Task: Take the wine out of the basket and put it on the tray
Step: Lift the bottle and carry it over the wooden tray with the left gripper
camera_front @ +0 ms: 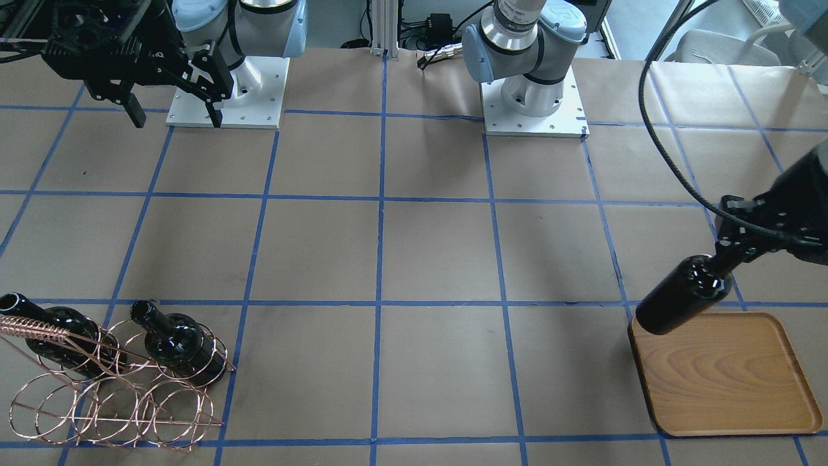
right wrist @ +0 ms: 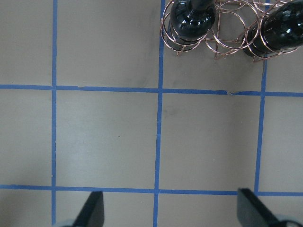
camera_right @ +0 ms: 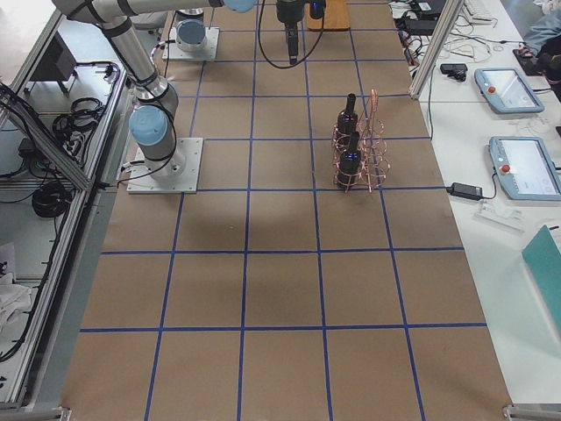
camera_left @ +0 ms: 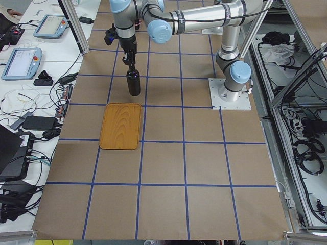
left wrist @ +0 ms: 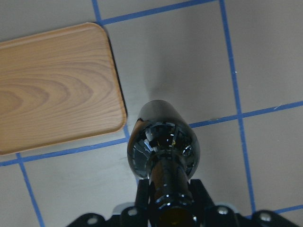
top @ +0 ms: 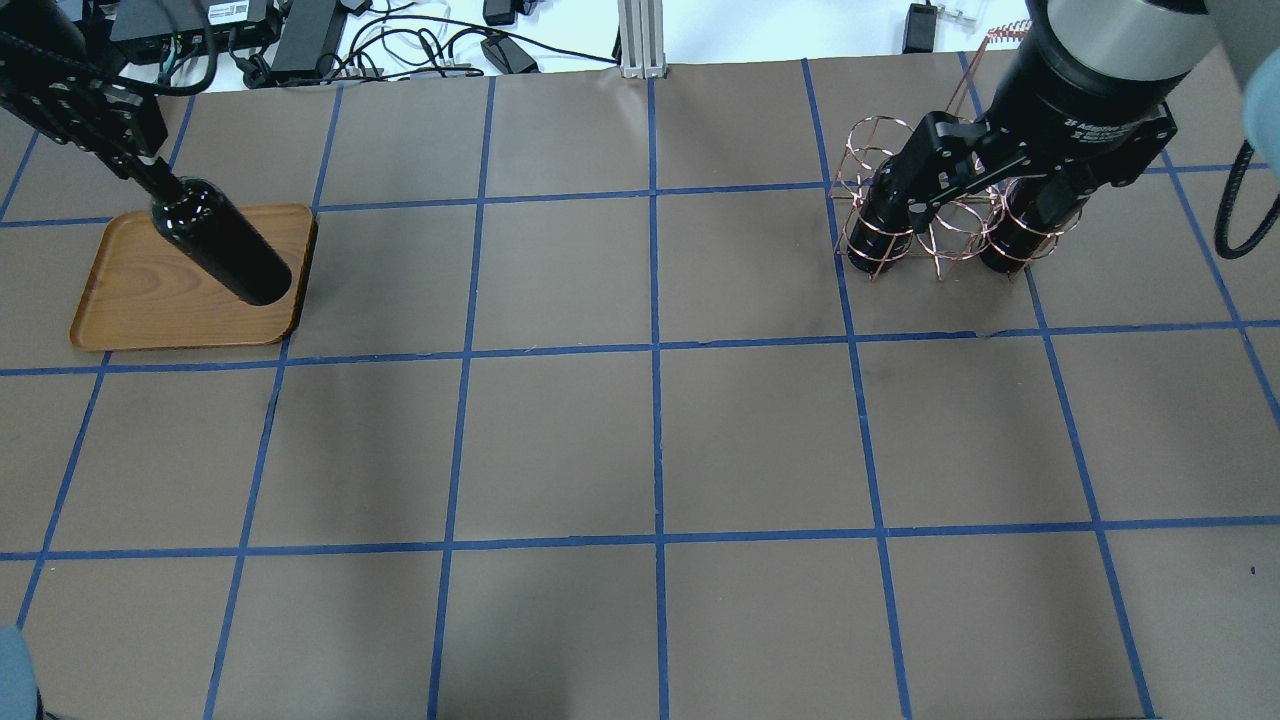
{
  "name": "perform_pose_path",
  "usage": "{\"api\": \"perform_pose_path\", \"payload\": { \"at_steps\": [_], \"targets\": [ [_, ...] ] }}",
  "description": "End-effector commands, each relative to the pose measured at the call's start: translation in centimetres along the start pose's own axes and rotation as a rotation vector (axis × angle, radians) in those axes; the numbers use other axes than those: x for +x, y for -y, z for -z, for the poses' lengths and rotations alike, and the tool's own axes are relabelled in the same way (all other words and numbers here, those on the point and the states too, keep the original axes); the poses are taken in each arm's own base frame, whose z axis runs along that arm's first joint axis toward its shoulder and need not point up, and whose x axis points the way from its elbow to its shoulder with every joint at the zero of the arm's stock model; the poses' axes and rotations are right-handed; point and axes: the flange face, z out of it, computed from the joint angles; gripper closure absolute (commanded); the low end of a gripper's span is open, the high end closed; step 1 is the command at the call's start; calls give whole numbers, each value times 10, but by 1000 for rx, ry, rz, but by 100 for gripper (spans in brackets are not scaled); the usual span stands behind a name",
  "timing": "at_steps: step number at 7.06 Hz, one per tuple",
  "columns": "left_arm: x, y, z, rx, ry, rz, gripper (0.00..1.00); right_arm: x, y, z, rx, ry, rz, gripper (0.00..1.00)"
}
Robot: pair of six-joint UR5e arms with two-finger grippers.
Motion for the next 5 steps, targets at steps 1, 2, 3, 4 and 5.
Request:
{"api": "perform_pose_path", "payload": {
  "at_steps": [1, 2, 3, 4, 5],
  "targets": [
    [-69, 7, -20, 22, 24, -24, 100, 0, 0, 0, -1, -1, 0, 0],
    [-89, 11, -36, 28, 25, -13, 100, 0, 0, -1, -1, 0, -2, 0],
    [-108, 10, -49, 29, 24, -18, 100, 0, 0, -1, -3, 0, -2, 0],
    [-127, 12, -62, 47, 37, -50, 100, 0, 0, -1, -1, 2, -2, 0],
    [-132, 15, -72, 45, 33, -49, 100, 0, 0, -1, -1, 2, -2, 0]
  ]
}}
